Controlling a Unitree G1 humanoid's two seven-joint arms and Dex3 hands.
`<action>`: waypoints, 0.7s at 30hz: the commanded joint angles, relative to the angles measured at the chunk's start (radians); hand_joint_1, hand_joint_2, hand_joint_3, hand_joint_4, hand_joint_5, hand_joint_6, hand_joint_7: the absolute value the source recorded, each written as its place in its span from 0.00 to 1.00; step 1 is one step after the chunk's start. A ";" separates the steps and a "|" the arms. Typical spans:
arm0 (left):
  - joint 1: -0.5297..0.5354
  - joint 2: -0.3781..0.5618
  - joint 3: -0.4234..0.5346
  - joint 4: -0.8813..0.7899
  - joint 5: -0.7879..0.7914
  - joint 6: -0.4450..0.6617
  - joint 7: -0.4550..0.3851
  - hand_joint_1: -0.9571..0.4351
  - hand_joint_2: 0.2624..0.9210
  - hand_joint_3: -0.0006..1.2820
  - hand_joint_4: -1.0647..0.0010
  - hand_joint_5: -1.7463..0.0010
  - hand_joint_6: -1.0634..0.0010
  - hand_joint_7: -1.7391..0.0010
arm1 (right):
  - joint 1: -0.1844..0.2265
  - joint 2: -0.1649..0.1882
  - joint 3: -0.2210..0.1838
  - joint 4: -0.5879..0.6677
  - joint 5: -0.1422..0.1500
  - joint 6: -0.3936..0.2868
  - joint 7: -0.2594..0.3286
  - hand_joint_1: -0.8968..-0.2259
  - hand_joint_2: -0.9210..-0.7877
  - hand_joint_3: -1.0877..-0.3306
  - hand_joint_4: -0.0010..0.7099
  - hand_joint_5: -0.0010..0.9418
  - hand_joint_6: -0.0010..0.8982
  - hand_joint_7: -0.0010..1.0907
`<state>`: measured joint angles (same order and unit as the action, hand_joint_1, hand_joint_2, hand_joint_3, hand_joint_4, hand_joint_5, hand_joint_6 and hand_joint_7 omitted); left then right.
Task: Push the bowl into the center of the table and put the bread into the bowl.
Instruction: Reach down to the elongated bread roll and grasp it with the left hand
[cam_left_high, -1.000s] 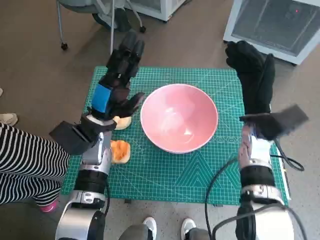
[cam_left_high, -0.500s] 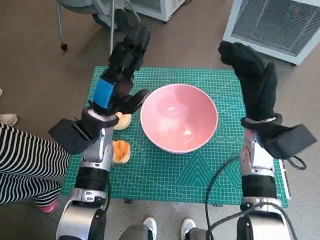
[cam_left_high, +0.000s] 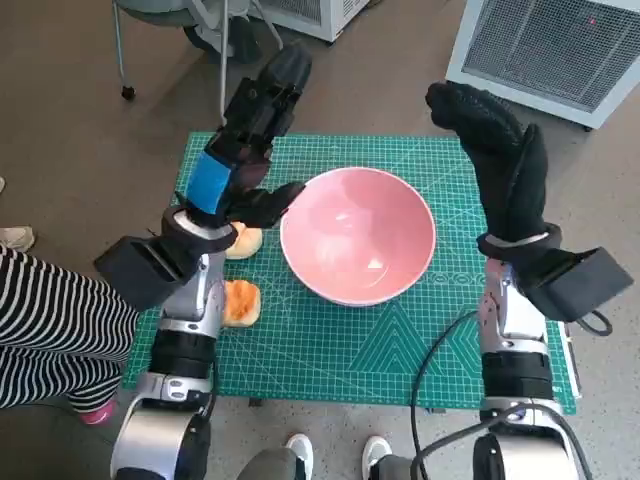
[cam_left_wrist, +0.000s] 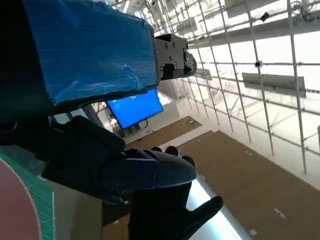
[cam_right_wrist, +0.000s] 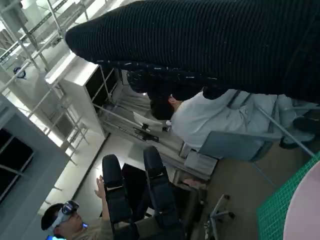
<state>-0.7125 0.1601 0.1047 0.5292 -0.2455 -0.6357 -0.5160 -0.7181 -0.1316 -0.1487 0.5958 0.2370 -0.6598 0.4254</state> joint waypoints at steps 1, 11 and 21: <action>-0.025 0.069 0.028 0.021 -0.011 -0.033 -0.041 0.17 1.00 0.28 0.96 1.00 1.00 0.81 | 0.032 0.005 0.006 -0.007 0.006 0.018 0.004 0.24 0.00 0.53 0.17 0.00 0.11 0.30; 0.010 0.374 0.031 -0.037 0.216 -0.042 -0.043 0.09 1.00 0.20 0.91 0.99 0.98 0.80 | 0.053 0.006 0.008 -0.048 -0.003 0.023 -0.015 0.23 0.00 0.53 0.18 0.00 0.10 0.31; 0.076 0.529 0.027 -0.126 0.155 0.021 -0.169 0.25 0.79 0.01 0.84 0.99 0.90 0.80 | 0.046 0.003 0.001 -0.029 -0.004 0.017 -0.028 0.22 0.00 0.54 0.18 0.01 0.10 0.33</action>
<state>-0.6696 0.6597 0.1356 0.4382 -0.0655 -0.6330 -0.6479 -0.6871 -0.1309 -0.1460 0.5513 0.2349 -0.6532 0.4075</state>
